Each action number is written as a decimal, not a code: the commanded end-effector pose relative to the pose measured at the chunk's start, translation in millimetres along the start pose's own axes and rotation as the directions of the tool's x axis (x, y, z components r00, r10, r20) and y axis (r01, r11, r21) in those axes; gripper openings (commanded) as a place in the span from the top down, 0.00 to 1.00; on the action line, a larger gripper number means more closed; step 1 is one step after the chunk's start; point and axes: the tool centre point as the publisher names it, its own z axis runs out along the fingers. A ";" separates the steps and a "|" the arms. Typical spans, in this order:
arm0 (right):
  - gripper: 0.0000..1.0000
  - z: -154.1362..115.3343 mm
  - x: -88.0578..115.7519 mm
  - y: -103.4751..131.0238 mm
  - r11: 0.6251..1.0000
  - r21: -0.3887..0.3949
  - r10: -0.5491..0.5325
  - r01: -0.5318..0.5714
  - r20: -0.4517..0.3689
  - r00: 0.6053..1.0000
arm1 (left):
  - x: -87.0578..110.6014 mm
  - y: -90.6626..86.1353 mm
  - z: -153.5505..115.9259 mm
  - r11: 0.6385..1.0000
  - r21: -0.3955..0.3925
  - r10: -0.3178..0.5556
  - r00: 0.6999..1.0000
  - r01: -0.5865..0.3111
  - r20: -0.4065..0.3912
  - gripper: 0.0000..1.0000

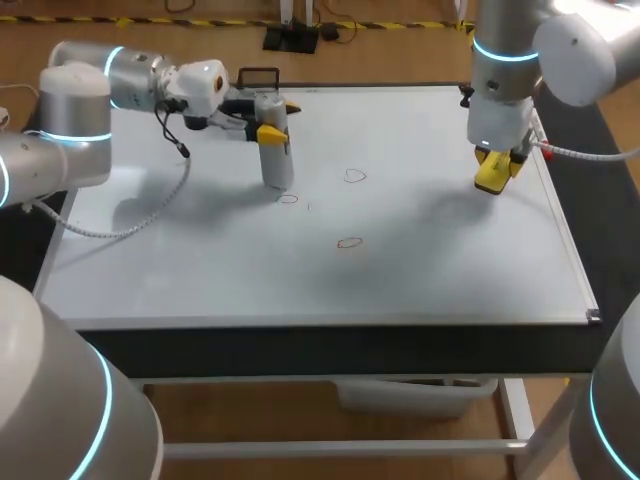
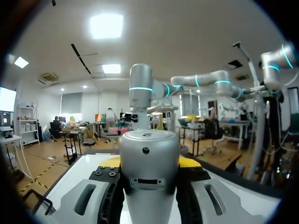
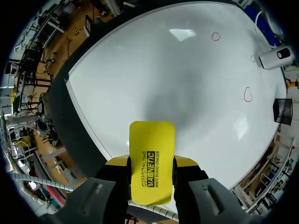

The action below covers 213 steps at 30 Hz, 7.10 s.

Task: Pick up the inspection probe, press it on each red-marked spot on the whiteboard one by one, put down the probe, pick up the eraser, and wipe off all the red marks.

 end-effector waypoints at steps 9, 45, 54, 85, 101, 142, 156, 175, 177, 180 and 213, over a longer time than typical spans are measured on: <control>1.00 -1.5 1.0 -0.2 1.000 0.002 -0.001 0.001 -0.002 1.000 | -13.7 -42.8 -94.8 0.997 -0.073 0.056 0.966 -0.039 0.251 1.00; 1.00 -6.0 -10.0 0.7 0.999 0.010 -0.036 0.036 -0.017 0.999 | -27.9 -29.8 -217.5 0.996 -0.082 0.013 0.863 0.033 0.505 1.00; 1.00 -20.7 -51.9 15.9 0.992 0.003 -0.125 0.125 0.024 0.992 | -27.9 -29.8 -217.5 0.996 -0.082 0.013 0.863 0.033 0.505 1.00; 1.00 -26.9 -255.8 164.8 0.870 -0.088 -0.486 0.486 0.024 0.874 | -27.9 -29.8 -217.5 0.996 -0.082 0.013 0.863 0.033 0.505 1.00; 1.00 -24.6 -312.8 217.5 0.832 -0.097 -0.548 0.546 0.007 0.836 | -27.9 -29.8 -217.5 0.996 -0.082 0.013 0.863 0.033 0.505 1.00; 1.00 2.4 -308.6 232.7 0.835 -0.098 -0.533 0.541 0.096 0.840 | -27.9 -29.8 -217.5 0.996 -0.082 0.013 0.863 0.033 0.505 1.00; 1.00 12.5 -305.4 229.7 0.832 -0.121 -0.534 0.541 0.092 0.841 | -27.9 -29.8 -217.5 0.996 -0.082 0.013 0.863 0.033 0.505 1.00; 1.00 21.3 -282.6 206.6 0.869 -0.121 -0.474 0.479 0.074 0.878 | -27.9 -29.8 -217.5 0.996 -0.082 0.013 0.863 0.033 0.505 1.00; 1.00 21.7 -280.0 203.8 0.874 -0.120 -0.465 0.471 0.072 0.882 | -27.9 -29.8 -217.5 0.996 -0.082 0.013 0.863 0.033 0.505 1.00; 1.00 22.4 -276.9 200.3 0.878 -0.120 -0.459 0.464 0.070 0.886 | -27.9 -29.8 -217.5 0.996 -0.082 0.013 0.863 0.033 0.505 1.00; 1.00 -19.9 -158.3 69.1 0.967 -0.131 -0.209 0.221 0.097 0.973 | -27.9 -29.8 -217.5 0.996 -0.082 0.013 0.863 0.033 0.505 1.00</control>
